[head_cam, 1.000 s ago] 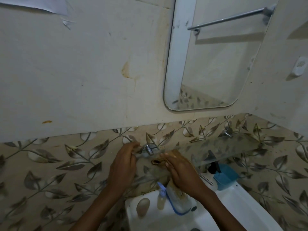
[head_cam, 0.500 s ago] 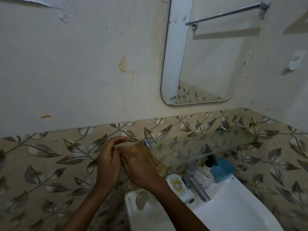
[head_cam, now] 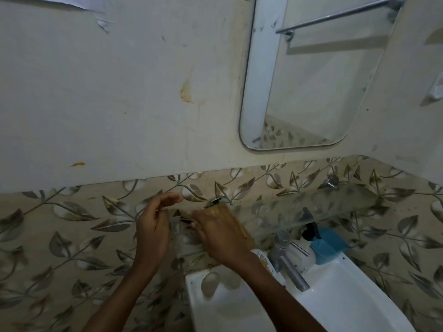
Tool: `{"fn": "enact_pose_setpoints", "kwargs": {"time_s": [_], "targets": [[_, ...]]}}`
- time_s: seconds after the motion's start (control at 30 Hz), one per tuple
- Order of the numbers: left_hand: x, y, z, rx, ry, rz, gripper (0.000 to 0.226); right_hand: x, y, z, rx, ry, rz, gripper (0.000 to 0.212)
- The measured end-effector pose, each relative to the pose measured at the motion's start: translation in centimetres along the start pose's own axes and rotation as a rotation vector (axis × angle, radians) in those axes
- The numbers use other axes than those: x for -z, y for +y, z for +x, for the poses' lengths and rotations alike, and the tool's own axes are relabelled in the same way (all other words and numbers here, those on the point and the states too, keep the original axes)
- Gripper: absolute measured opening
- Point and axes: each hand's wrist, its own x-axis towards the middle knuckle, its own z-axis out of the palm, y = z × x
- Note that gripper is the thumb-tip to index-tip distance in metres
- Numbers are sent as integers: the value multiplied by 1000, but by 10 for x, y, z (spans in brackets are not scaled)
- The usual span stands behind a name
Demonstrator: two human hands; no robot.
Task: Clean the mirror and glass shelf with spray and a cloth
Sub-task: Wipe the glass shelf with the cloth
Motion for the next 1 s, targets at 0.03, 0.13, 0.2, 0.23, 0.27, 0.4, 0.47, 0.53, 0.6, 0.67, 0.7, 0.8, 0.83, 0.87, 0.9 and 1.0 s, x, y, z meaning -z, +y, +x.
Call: {"fn": "enact_pose_setpoints", "kwargs": {"time_s": [0.03,0.13,0.2,0.23,0.27,0.4,0.47,0.53,0.6,0.67,0.7,0.8,0.83,0.87,0.9,1.0], "targets": [[-4,1,1,-8,-5,-7,45,-5,-10,5,22,-15,7,32],[-13,3,5,-36,-11,-10,43,-3,-20,-3,151,-58,211,29],[-17,3,6,-52,-13,-16,39,3,-11,-25,244,-119,357,30],[-19,3,6,-60,-13,-26,38,6,-1,-37,245,-156,385,33],[-20,3,5,-66,-14,-35,37,10,14,-48,213,-172,369,36],[-22,3,6,-64,-23,-70,38,29,82,-59,19,-48,236,38],[-24,4,8,-40,-39,-78,43,33,91,-41,-63,8,161,34],[-30,5,11,-6,-85,-66,47,27,85,-19,-113,58,34,33],[-37,6,12,12,-146,-22,46,20,71,-13,-75,128,-26,32],[-43,6,10,27,-222,31,43,21,70,-27,13,126,87,30],[-45,5,9,44,-261,45,41,24,75,-37,52,100,153,32],[-45,3,8,59,-310,60,37,37,109,-59,37,-19,225,38],[-44,3,8,51,-311,69,37,42,123,-61,1,-22,237,37],[-44,4,8,41,-311,83,36,47,136,-60,-48,-8,242,36],[-44,5,6,34,-311,95,35,51,146,-55,-115,0,231,36],[-44,6,4,10,-322,126,31,52,147,-24,-259,43,113,30]]}}
